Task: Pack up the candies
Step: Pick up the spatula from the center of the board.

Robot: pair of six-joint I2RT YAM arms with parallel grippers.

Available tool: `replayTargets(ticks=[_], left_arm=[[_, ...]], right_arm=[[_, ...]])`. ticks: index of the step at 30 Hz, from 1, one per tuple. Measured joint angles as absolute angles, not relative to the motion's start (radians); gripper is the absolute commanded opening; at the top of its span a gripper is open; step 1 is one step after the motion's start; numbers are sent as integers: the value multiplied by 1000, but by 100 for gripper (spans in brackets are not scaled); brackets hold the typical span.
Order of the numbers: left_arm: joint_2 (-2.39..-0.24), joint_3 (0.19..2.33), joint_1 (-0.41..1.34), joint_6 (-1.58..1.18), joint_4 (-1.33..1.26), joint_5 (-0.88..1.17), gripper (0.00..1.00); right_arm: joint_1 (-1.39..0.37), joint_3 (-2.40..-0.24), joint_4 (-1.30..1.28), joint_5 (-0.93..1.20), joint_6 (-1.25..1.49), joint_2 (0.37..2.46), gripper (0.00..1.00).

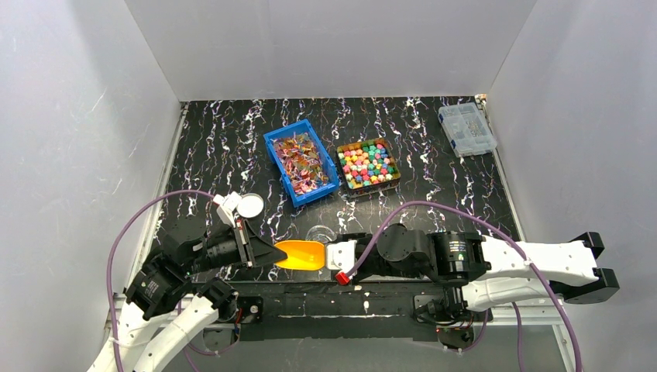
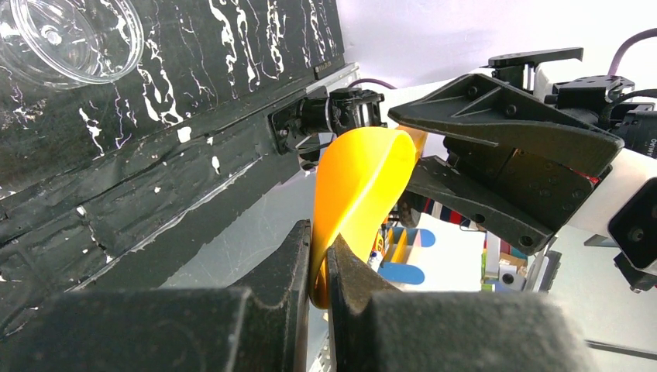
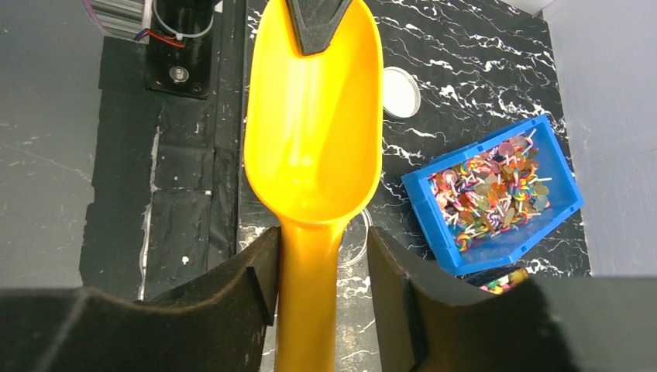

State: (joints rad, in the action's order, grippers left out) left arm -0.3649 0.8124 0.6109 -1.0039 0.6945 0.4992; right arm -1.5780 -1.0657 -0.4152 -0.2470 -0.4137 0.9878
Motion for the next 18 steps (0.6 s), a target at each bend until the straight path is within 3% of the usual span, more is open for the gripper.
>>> replayTargets(ticks=[13, 15, 18], left_arm=[[-362, 808, 611, -1029, 683, 515, 0], [-361, 807, 611, -1030, 683, 516, 0], [-357, 806, 611, -1028, 685, 516, 0]], right_arm=[[-1579, -1065, -407, -216, -380, 999, 44], [-1579, -1065, -405, -214, -375, 1000, 37], [-1579, -1065, -406, -221, -360, 1001, 16]])
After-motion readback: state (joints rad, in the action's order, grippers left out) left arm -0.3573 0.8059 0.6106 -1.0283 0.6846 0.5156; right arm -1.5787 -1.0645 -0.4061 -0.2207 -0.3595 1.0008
